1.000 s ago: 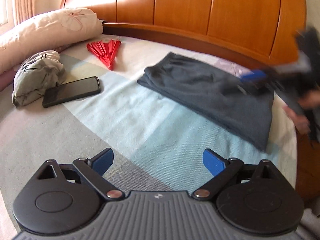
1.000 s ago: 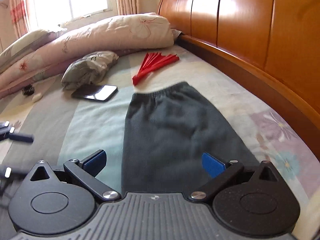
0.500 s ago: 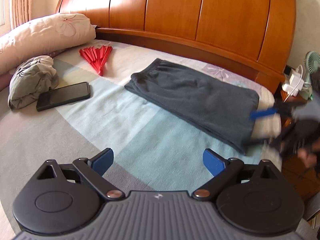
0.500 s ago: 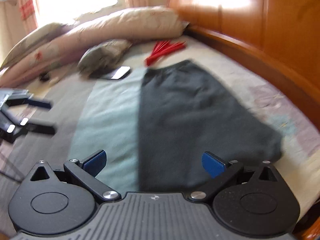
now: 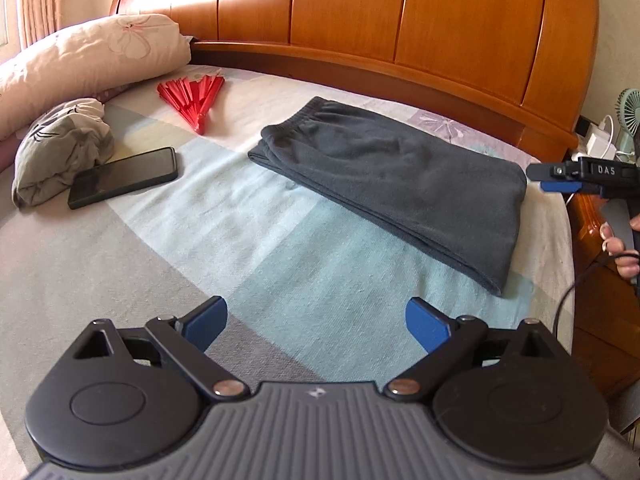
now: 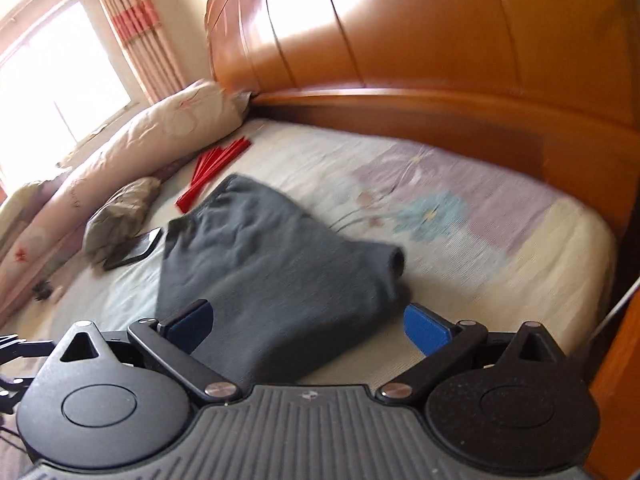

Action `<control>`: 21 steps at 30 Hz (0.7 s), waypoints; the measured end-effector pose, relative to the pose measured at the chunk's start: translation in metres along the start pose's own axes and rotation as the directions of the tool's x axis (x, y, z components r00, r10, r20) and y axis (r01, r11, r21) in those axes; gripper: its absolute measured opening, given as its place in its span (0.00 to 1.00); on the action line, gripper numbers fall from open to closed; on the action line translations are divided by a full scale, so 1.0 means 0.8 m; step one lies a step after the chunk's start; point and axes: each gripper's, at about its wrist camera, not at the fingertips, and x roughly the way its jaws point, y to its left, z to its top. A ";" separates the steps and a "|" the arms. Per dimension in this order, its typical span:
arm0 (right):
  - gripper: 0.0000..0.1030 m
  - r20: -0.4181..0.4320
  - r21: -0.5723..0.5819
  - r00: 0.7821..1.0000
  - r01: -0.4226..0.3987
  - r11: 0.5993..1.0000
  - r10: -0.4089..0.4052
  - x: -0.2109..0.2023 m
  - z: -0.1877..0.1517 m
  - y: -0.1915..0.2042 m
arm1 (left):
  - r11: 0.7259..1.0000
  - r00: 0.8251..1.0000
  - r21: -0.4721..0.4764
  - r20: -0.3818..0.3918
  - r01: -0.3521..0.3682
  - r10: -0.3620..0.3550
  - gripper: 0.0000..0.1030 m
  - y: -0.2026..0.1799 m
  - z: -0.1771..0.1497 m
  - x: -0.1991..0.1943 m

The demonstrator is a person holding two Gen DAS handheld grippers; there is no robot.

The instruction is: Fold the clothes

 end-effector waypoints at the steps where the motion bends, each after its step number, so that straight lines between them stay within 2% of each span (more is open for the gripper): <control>1: 1.00 -0.001 -0.010 1.000 0.003 1.000 -0.003 0.009 0.001 0.002 | 1.000 1.000 -0.001 -0.002 0.005 -0.005 0.93 -0.003 0.002 0.001; 6: 1.00 0.069 0.022 0.988 0.140 0.990 -0.141 0.026 0.030 -0.010 | 1.000 1.000 0.030 0.003 0.007 -0.007 0.93 -0.019 0.011 -0.001; 9: 1.00 0.080 0.019 0.996 0.027 0.999 -0.028 0.004 0.034 0.004 | 0.999 1.000 0.040 0.008 -0.005 0.005 0.93 -0.021 0.014 -0.004; 13: 1.00 0.000 -0.122 0.997 -0.074 0.990 0.075 0.001 0.009 0.054 | 0.999 1.000 0.021 -0.002 -0.031 0.031 0.93 -0.018 0.016 0.000; 17: 1.00 -0.131 -0.132 0.988 -0.093 0.987 0.076 0.027 -0.017 0.076 | 0.995 0.995 0.021 -0.005 -0.097 0.097 0.93 -0.022 0.013 -0.002; 19: 1.00 -0.105 -0.120 0.992 -0.089 0.989 0.076 0.016 -0.022 0.087 | 0.993 0.993 0.023 -0.006 -0.114 0.115 0.93 -0.024 0.010 -0.008; 21: 1.00 -0.106 -0.123 0.986 -0.140 0.982 0.127 0.010 -0.024 0.104 | 0.993 0.994 0.016 -0.006 -0.113 0.113 0.93 -0.023 0.006 -0.016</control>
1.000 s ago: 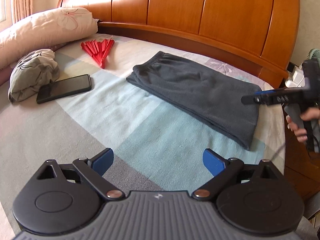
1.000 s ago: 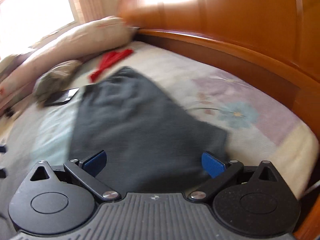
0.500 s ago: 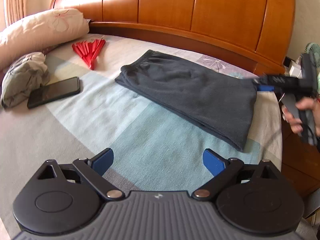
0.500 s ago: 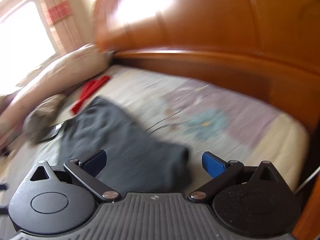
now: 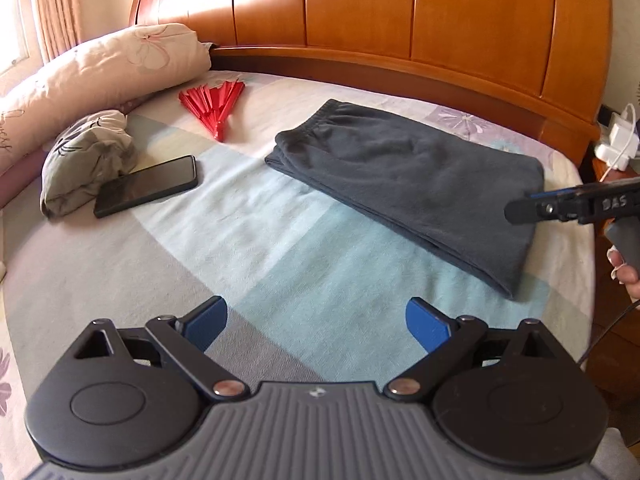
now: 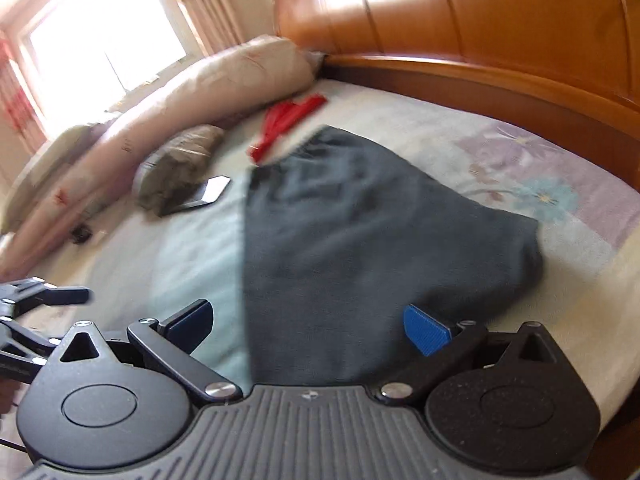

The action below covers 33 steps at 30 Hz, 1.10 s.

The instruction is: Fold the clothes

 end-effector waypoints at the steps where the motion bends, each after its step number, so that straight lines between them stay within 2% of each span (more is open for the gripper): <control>1: 1.00 -0.003 -0.005 1.000 -0.025 1.000 0.025 0.000 0.000 0.009 | 1.000 1.000 -0.007 -0.001 0.000 0.000 0.93 0.002 -0.002 -0.004; 3: 1.00 -0.020 -0.009 0.997 -0.070 0.998 0.070 0.002 0.000 0.026 | 1.000 1.000 -0.025 -0.003 -0.014 0.014 0.93 0.006 -0.006 -0.011; 5: 1.00 -0.078 0.007 0.992 -0.098 0.995 0.099 0.015 -0.005 0.034 | 0.999 1.000 -0.042 -0.007 -0.030 0.030 0.93 0.011 -0.011 -0.018; 7: 1.00 -0.154 0.043 0.984 -0.088 0.995 0.093 0.031 -0.012 0.038 | 0.998 0.999 -0.052 -0.016 -0.035 0.034 0.93 0.015 -0.018 -0.026; 8: 1.00 -0.160 0.038 0.985 -0.065 0.997 0.070 0.033 -0.014 0.042 | 0.998 0.999 -0.055 -0.020 -0.036 0.035 0.93 0.017 -0.022 -0.029; 11: 1.00 -0.089 -0.041 0.996 -0.027 0.999 0.023 0.020 -0.002 0.056 | 0.998 0.999 -0.054 -0.027 -0.039 0.038 0.93 0.023 -0.035 -0.042; 13: 1.00 -0.031 -0.089 0.999 0.038 0.995 -0.041 0.016 0.012 0.059 | 0.998 0.999 -0.053 -0.033 -0.044 0.043 0.93 0.028 -0.042 -0.047; 15: 1.00 0.004 -0.111 0.990 0.142 0.984 -0.142 0.023 0.027 0.049 | 0.997 0.998 -0.059 -0.035 -0.053 0.051 0.93 0.033 -0.047 -0.050; 17: 1.00 -0.016 -0.085 0.978 0.204 0.975 -0.206 0.036 0.036 0.030 | 0.995 0.998 -0.076 -0.030 -0.061 0.059 0.93 0.037 -0.050 -0.053; 22: 1.00 -0.094 0.002 0.978 0.186 0.983 -0.185 0.049 0.020 -0.010 | 0.991 0.997 -0.105 -0.013 -0.082 0.081 0.93 0.045 -0.053 -0.056; 26: 1.00 -0.092 -0.044 0.969 0.226 0.973 -0.229 0.036 0.016 0.011 | 0.992 0.997 -0.103 -0.009 -0.075 0.075 0.93 0.045 -0.053 -0.056; 33: 1.00 -0.060 -0.080 0.975 0.207 0.975 -0.212 0.020 0.026 0.042 | 0.995 0.998 -0.086 0.018 -0.058 0.060 0.93 0.035 -0.054 -0.065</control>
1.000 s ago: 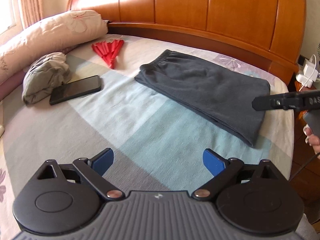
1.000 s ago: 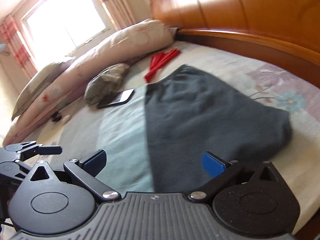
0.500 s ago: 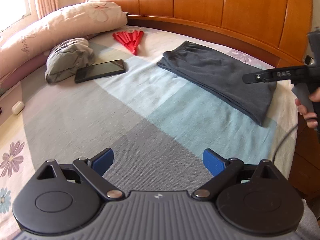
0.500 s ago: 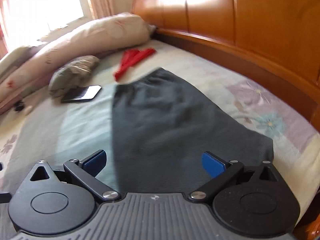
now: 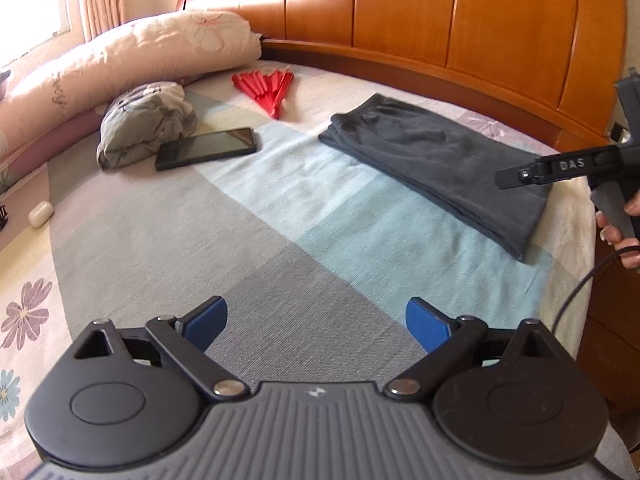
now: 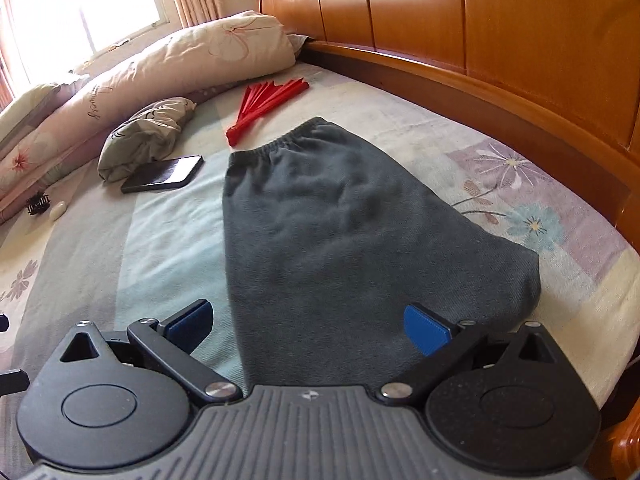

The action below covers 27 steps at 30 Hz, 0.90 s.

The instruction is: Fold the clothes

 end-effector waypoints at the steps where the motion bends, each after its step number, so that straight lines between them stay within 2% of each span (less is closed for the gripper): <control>1: 1.00 -0.006 -0.002 1.000 0.001 1.000 -0.001 -0.005 -0.002 0.004 | 1.000 1.000 0.001 0.010 0.002 -0.002 0.93 -0.001 0.000 -0.004; 6: 1.00 -0.059 -0.049 0.998 0.032 0.998 -0.035 -0.036 -0.032 0.031 | 0.999 0.999 0.026 0.040 -0.018 0.017 0.93 -0.012 -0.001 -0.018; 15: 1.00 -0.067 -0.030 0.986 0.149 0.988 -0.151 -0.118 -0.096 0.071 | 0.997 0.994 0.000 0.078 0.072 -0.072 0.93 -0.044 -0.013 -0.053; 19: 1.00 -0.047 0.015 0.990 0.130 0.991 -0.130 -0.152 -0.119 0.084 | 0.993 0.989 -0.006 0.094 0.119 -0.118 0.93 -0.062 -0.021 -0.073; 23: 1.00 -0.043 0.012 0.991 0.125 0.992 -0.124 -0.176 -0.138 0.095 | 0.994 0.984 -0.007 0.140 0.113 -0.111 0.99 -0.079 -0.030 -0.095; 27: 1.00 -0.030 0.008 0.991 0.131 0.991 -0.131 -0.199 -0.150 0.103 | 0.993 0.974 0.003 0.195 0.116 -0.114 0.99 -0.085 -0.039 -0.118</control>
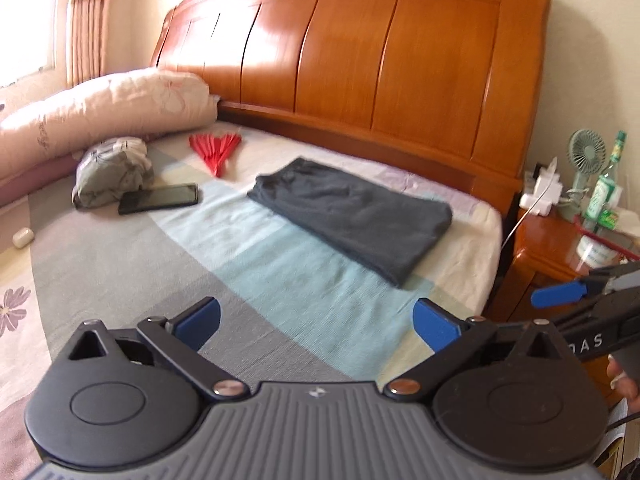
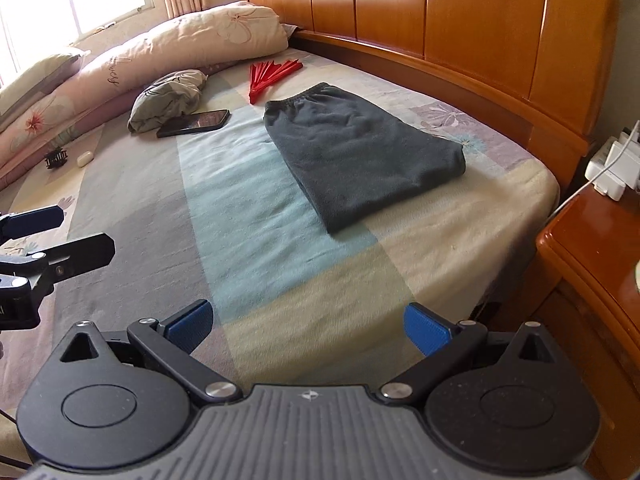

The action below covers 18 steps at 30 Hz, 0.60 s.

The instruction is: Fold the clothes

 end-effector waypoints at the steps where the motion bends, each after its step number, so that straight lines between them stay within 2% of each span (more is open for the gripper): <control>1: 1.00 0.006 -0.001 1.000 0.001 1.000 -0.001 -0.007 -0.004 0.001 | 1.000 1.000 0.007 -0.006 0.006 -0.006 0.99 -0.002 0.000 -0.003; 6: 1.00 0.037 -0.010 0.999 -0.008 1.000 0.009 -0.034 -0.015 0.007 | 1.000 0.999 -0.001 -0.039 -0.002 0.002 0.99 -0.008 -0.001 -0.016; 10: 1.00 0.065 -0.023 0.998 -0.011 1.000 0.012 -0.054 -0.021 0.011 | 0.998 0.996 -0.054 -0.076 0.032 -0.036 0.99 -0.012 -0.003 -0.020; 13: 1.00 0.086 -0.036 0.996 -0.001 0.999 0.004 -0.069 -0.024 0.015 | 0.999 0.997 -0.042 -0.074 0.015 -0.018 0.99 -0.021 -0.003 -0.025; 18: 1.00 0.099 -0.055 0.995 0.018 0.998 -0.012 -0.084 -0.031 0.017 | 0.998 0.997 -0.040 -0.065 0.038 -0.041 0.99 -0.032 -0.001 -0.033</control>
